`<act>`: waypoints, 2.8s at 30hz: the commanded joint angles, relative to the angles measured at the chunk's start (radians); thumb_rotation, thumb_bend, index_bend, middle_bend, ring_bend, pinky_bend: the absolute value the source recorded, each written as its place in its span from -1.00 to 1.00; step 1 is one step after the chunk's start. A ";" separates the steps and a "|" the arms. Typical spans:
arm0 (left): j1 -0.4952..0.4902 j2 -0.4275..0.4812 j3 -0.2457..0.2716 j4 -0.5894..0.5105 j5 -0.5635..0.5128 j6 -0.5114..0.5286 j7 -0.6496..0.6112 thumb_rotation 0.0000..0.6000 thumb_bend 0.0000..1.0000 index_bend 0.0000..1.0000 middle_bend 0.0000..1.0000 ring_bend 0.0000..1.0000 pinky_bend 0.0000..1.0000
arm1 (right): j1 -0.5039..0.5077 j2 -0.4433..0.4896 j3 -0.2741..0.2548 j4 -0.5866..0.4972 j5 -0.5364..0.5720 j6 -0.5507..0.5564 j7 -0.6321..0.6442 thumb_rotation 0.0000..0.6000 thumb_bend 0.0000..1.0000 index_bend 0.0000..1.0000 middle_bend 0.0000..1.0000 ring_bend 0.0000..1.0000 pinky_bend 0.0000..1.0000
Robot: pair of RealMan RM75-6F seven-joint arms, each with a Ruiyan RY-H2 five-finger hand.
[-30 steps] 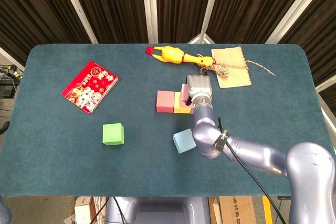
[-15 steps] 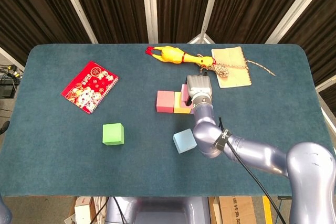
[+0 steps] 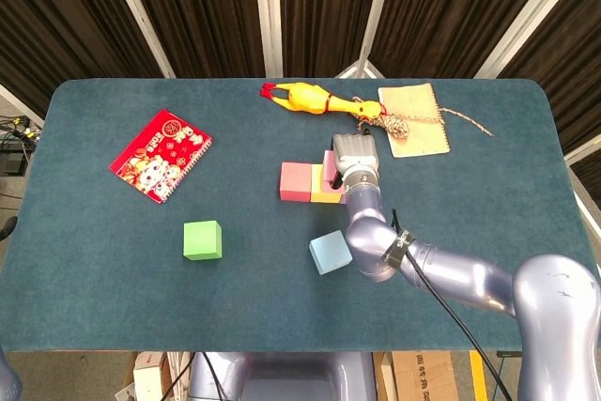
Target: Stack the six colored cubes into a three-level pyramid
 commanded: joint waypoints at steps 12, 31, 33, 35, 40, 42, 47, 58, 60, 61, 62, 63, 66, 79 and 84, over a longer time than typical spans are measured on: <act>-0.001 -0.002 -0.001 0.001 -0.002 0.001 0.002 1.00 -0.68 -0.70 -1.00 -1.00 -0.96 | 0.007 0.007 -0.001 0.003 0.009 -0.004 -0.010 1.00 -0.35 -0.10 -0.12 -0.59 -1.00; -0.004 -0.007 0.001 0.001 0.001 0.003 0.015 1.00 -0.68 -0.70 -1.00 -1.00 -0.96 | -0.010 0.017 -0.013 0.010 0.008 -0.044 0.005 1.00 -0.35 -0.09 -0.12 -0.59 -1.00; -0.004 -0.007 0.001 0.001 0.001 0.004 0.016 1.00 -0.68 -0.70 -1.00 -1.00 -0.96 | -0.012 0.018 -0.015 0.008 0.007 -0.049 0.010 1.00 -0.35 -0.09 -0.12 -0.59 -1.00; -0.004 -0.008 0.001 0.002 0.002 0.004 0.015 1.00 -0.68 -0.70 -1.00 -1.00 -0.96 | -0.013 0.019 -0.017 0.006 0.004 -0.053 0.014 1.00 -0.35 -0.09 -0.12 -0.59 -1.00; -0.005 -0.009 0.001 0.003 0.001 0.003 0.018 1.00 -0.68 -0.70 -1.00 -1.00 -0.96 | -0.014 0.023 -0.026 -0.004 -0.001 -0.061 0.021 1.00 -0.35 -0.09 -0.12 -0.59 -1.00; -0.006 -0.010 0.001 0.003 0.001 0.003 0.018 1.00 -0.68 -0.70 -1.00 -1.00 -0.96 | -0.013 0.024 -0.028 -0.007 -0.001 -0.062 0.023 1.00 -0.34 -0.09 -0.12 -0.59 -1.00; -0.006 -0.010 0.000 0.003 0.000 0.004 0.019 1.00 -0.68 -0.70 -1.00 -1.00 -0.96 | -0.010 0.027 -0.034 -0.011 -0.003 -0.064 0.029 1.00 -0.35 -0.09 -0.15 -0.62 -1.00; -0.005 -0.011 -0.002 0.002 -0.003 0.005 0.020 1.00 -0.68 -0.70 -1.00 -1.00 -0.96 | -0.004 0.037 -0.047 -0.020 0.009 -0.061 0.036 1.00 -0.35 -0.37 -0.33 -0.74 -1.00; -0.006 -0.011 -0.001 0.002 -0.003 0.004 0.021 1.00 -0.68 -0.70 -1.00 -1.00 -0.96 | -0.002 0.040 -0.048 -0.022 0.014 -0.060 0.035 1.00 -0.35 -0.40 -0.34 -0.75 -1.00; -0.006 -0.011 -0.001 0.001 -0.002 0.005 0.021 1.00 -0.68 -0.70 -1.00 -1.00 -0.96 | -0.001 0.040 -0.048 -0.022 0.013 -0.059 0.036 1.00 -0.35 -0.41 -0.35 -0.75 -1.00; -0.005 -0.012 -0.001 0.001 -0.003 0.005 0.021 1.00 -0.68 -0.70 -1.00 -1.00 -0.96 | -0.001 0.041 -0.048 -0.023 0.013 -0.059 0.037 1.00 -0.35 -0.42 -0.36 -0.76 -1.00; -0.005 -0.012 -0.001 0.001 -0.003 0.005 0.021 1.00 -0.68 -0.70 -1.00 -1.00 -0.96 | 0.000 0.041 -0.048 -0.023 0.013 -0.058 0.039 1.00 -0.35 -0.42 -0.36 -0.76 -1.00; -0.005 -0.011 -0.002 0.001 -0.004 0.004 0.021 1.00 -0.68 -0.70 -1.00 -1.00 -0.96 | 0.002 0.042 -0.051 -0.025 0.012 -0.054 0.041 1.00 -0.35 -0.45 -0.40 -0.78 -1.00; -0.006 -0.011 -0.002 0.001 -0.005 0.001 0.020 1.00 -0.68 -0.70 -1.00 -1.00 -0.96 | 0.010 0.046 -0.058 -0.030 0.036 -0.051 0.030 1.00 -0.34 -0.50 -0.48 -0.85 -1.00; -0.006 -0.011 -0.003 0.002 -0.005 0.002 0.019 1.00 -0.68 -0.70 -1.00 -1.00 -0.96 | 0.012 0.050 -0.059 -0.035 0.045 -0.051 0.024 1.00 -0.35 -0.50 -0.49 -0.87 -1.00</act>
